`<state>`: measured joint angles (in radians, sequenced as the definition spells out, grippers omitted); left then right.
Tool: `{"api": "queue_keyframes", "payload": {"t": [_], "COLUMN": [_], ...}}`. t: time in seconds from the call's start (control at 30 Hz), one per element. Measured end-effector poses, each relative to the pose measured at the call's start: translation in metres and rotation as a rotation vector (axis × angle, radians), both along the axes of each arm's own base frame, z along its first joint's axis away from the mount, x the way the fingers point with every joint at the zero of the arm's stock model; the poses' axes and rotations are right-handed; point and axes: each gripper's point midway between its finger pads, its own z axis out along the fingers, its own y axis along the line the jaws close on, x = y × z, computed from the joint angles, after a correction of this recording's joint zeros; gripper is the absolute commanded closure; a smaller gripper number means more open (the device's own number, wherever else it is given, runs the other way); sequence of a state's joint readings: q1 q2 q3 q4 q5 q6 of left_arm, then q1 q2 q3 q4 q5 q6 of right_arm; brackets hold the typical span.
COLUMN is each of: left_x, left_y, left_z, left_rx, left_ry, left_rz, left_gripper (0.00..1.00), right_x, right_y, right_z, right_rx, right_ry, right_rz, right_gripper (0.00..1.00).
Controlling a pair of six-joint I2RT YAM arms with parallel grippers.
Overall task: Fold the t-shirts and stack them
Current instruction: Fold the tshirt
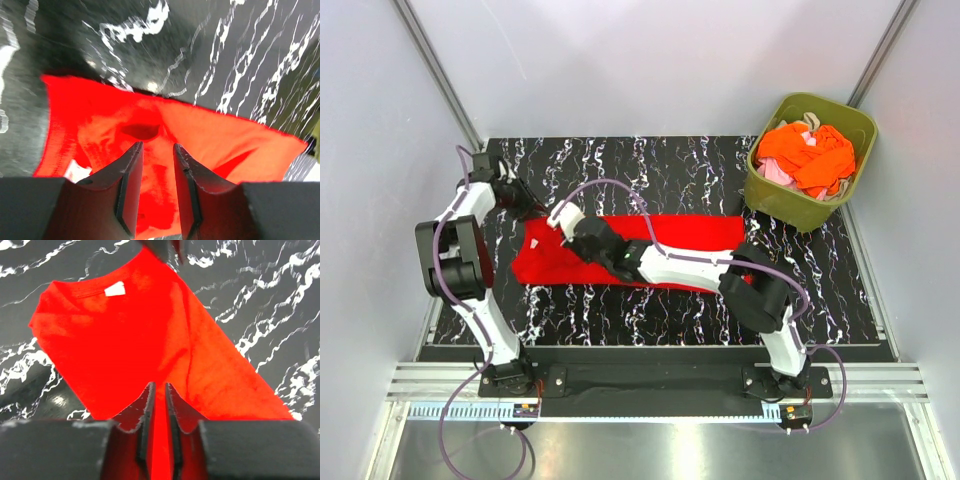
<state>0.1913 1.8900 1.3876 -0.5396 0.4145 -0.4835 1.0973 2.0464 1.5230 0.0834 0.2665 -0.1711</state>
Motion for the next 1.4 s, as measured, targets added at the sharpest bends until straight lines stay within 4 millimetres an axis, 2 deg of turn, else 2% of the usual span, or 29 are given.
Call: {"api": "queue_keyframes", "payload": {"t": [0.13, 0.27, 0.33, 0.47, 0.57, 0.77, 1.13, 1.37, 1.4], "left_x": [-0.008, -0.015, -0.014, -0.015, -0.012, -0.001, -0.008, -0.013, -0.014], "left_y": [-0.02, -0.035, -0.034, -0.017, -0.006, 0.001, -0.006, -0.009, -0.01], "left_z": [-0.007, -0.016, -0.022, -0.034, -0.031, -0.02, -0.044, -0.045, -0.045], "left_rx": [0.0, 0.016, 0.037, 0.112, 0.166, 0.204, 0.164, 0.138, 0.132], "left_ry": [0.022, 0.056, 0.068, 0.108, 0.111, 0.078, 0.142, 0.161, 0.164], "left_rz": [-0.054, -0.085, -0.079, -0.033, -0.008, -0.009, -0.04, -0.049, -0.052], "left_gripper": [0.66, 0.66, 0.65, 0.62, 0.61, 0.64, 0.65, 0.76, 0.84], "right_x": [0.019, 0.028, 0.026, 0.016, 0.012, 0.009, 0.005, 0.002, 0.002], "right_y": [-0.015, -0.015, -0.011, -0.009, -0.011, -0.009, -0.015, -0.02, -0.02], "right_z": [-0.007, -0.013, -0.022, -0.051, -0.063, -0.063, -0.067, -0.063, -0.061], "right_rx": [0.05, 0.098, 0.103, 0.078, 0.068, 0.1, 0.096, 0.096, 0.098], "right_ry": [0.099, 0.176, 0.207, 0.283, 0.326, 0.362, 0.378, 0.375, 0.373], "right_rz": [-0.057, -0.073, -0.068, -0.066, -0.084, -0.098, -0.108, -0.112, -0.111], "right_gripper": [0.85, 0.81, 0.79, 0.76, 0.76, 0.76, 0.76, 0.76, 0.76]}}
